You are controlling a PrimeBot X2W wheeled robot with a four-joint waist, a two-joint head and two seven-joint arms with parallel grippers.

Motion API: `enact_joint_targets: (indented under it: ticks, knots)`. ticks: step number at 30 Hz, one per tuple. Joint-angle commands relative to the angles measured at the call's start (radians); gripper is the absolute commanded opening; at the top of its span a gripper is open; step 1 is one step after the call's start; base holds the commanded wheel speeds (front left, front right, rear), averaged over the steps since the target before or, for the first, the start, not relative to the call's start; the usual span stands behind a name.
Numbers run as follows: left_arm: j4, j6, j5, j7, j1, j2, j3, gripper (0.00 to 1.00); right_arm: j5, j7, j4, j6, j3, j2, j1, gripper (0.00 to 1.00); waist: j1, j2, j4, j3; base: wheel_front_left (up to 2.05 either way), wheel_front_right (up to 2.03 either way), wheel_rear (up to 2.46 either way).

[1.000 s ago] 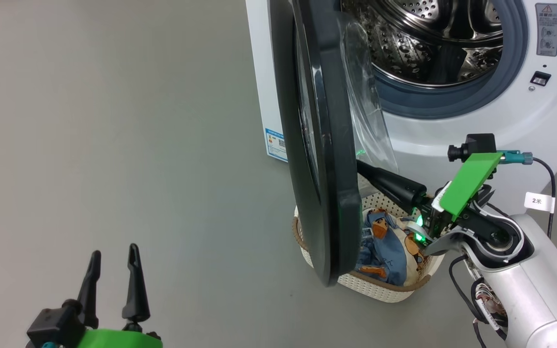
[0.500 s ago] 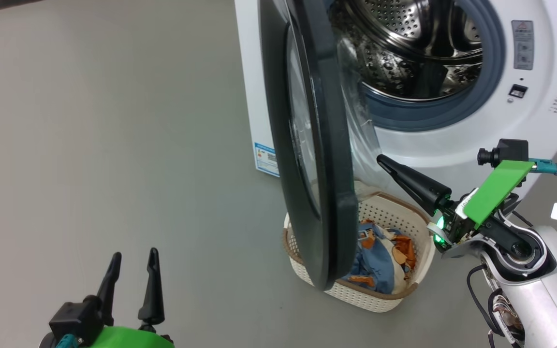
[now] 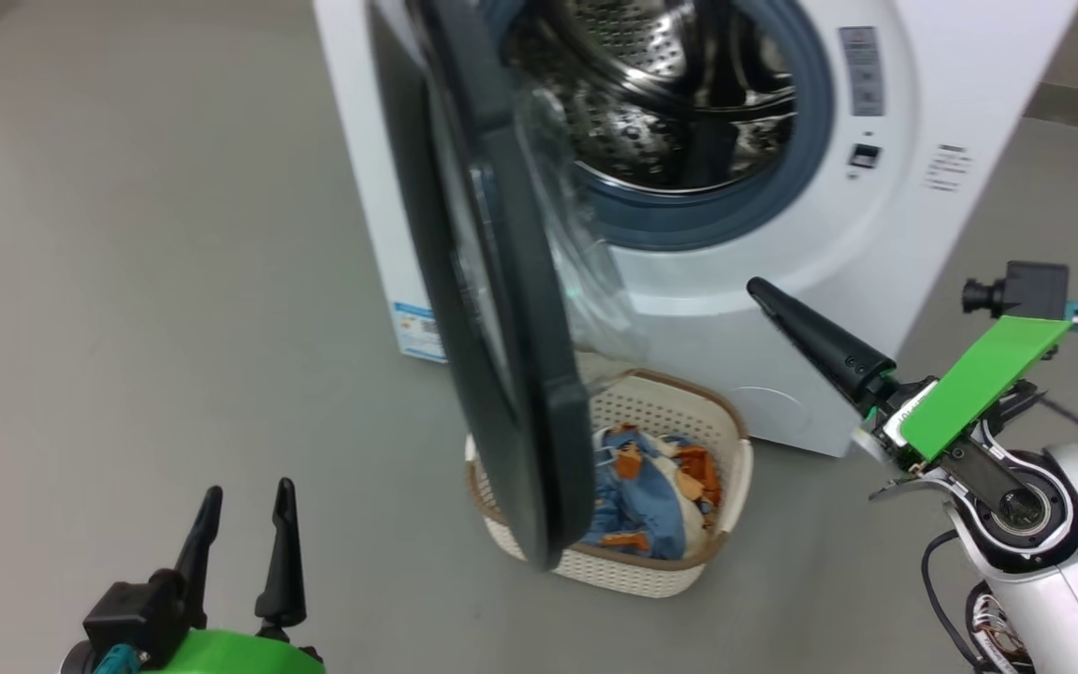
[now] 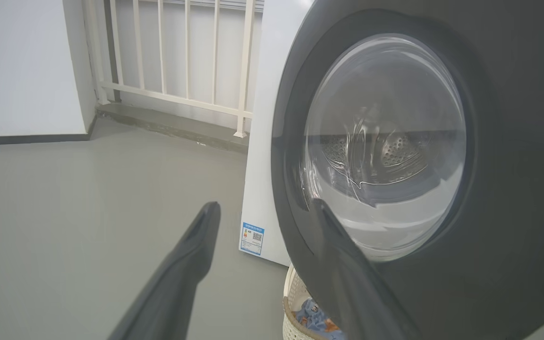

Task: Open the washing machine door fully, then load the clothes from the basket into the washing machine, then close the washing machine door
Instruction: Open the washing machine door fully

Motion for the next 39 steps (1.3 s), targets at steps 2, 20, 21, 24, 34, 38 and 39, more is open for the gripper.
enact_joint_targets:
  ticks: [2, 20, 21, 24, 34, 38, 39]
  knots:
    - [-0.028, 0.006, -0.005, -0.003, -0.042, 0.021, 0.034, 1.0, -0.049, -0.047, -0.052, 0.006, 0.027, -0.028, -0.002, 1.0, 0.0, 0.0, -0.073, -0.011, 0.0, 0.0, 0.0]
    - [-0.077, 0.028, -0.018, 0.006, -0.008, 0.047, 0.041, 1.0, -0.393, -0.55, -0.012, 0.006, 0.186, -0.241, 0.049, 1.0, 0.0, 0.0, -0.276, -0.014, 0.0, 0.0, 0.0]
    - [-0.079, 0.03, -0.018, 0.006, -0.007, 0.048, 0.041, 1.0, -0.421, -0.572, 0.004, 0.006, 0.187, -0.246, 0.05, 1.0, 0.0, 0.0, -0.284, -0.014, 0.0, 0.0, 0.0]
    - [-0.084, 0.032, -0.019, 0.007, -0.006, 0.05, 0.039, 1.0, -0.476, -0.628, 0.047, 0.006, 0.17, -0.242, 0.06, 1.0, 0.0, 0.0, -0.299, -0.015, 0.0, 0.0, 0.0]
    - [-0.091, 0.04, -0.026, 0.004, 0.001, 0.052, 0.038, 1.0, -0.713, -0.686, 0.074, 0.006, 0.035, -0.208, 0.136, 1.0, 0.0, 0.0, -0.322, -0.019, 0.0, 0.0, 0.0]
    - [-0.1, 0.045, -0.029, 0.003, 0.007, 0.053, 0.038, 1.0, -0.819, -0.687, 0.045, 0.006, -0.036, -0.171, 0.182, 1.0, 0.0, 0.0, -0.328, -0.016, 0.0, 0.0, 0.0]
    - [-0.101, 0.046, -0.03, 0.003, 0.008, 0.053, 0.037, 1.0, -0.843, -0.687, 0.041, 0.006, -0.049, -0.161, 0.194, 1.0, 0.0, 0.0, -0.329, -0.016, 0.0, 0.0, 0.0]
